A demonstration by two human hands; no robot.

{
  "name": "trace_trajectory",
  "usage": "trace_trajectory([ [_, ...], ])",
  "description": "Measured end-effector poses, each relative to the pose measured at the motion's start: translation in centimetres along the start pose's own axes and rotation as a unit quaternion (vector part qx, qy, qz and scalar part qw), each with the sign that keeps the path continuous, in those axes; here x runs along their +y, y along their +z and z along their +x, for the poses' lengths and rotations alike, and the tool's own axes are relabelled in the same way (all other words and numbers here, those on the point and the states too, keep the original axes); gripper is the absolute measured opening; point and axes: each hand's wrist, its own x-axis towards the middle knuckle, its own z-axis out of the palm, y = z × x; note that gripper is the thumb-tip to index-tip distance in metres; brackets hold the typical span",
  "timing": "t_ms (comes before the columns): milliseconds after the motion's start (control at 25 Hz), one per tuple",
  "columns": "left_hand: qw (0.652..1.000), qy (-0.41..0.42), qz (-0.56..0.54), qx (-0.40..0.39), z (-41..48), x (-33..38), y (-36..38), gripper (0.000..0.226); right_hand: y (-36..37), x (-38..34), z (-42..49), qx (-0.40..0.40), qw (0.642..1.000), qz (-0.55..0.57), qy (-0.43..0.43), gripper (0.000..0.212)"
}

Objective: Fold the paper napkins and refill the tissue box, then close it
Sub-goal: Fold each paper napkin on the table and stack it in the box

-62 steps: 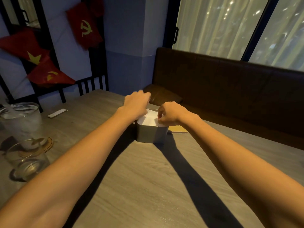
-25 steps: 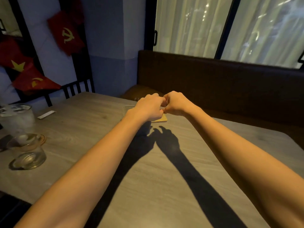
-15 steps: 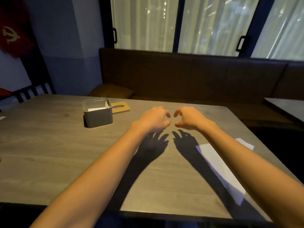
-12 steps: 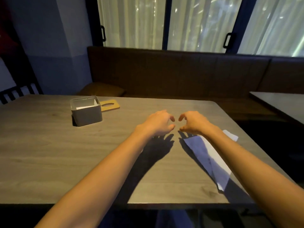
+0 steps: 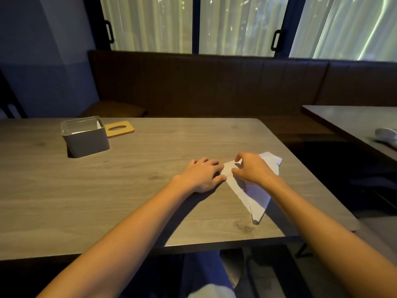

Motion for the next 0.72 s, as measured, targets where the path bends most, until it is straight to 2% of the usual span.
trace_trajectory([
  [160,0.998,-0.039,0.036,0.022,-2.1,-3.0,0.2,0.06,1.2,-1.6,1.2,0.027,1.0,0.003,-0.011,0.031],
  [360,0.992,-0.112,0.043,0.03,-5.7,-8.0,0.1,0.065,2.8,-5.5,2.4,0.013,0.993,0.107,-0.049,0.03],
  [560,0.983,-0.179,0.029,0.043,-9.7,-12.0,-0.1,0.065,5.5,-11.6,3.5,-0.009,0.99,0.097,-0.1,0.036],
  [720,0.972,-0.225,0.032,0.066,-12.3,-14.5,0.1,0.065,7.5,-16.9,4.4,0.016,0.988,0.089,-0.128,0.02],
])
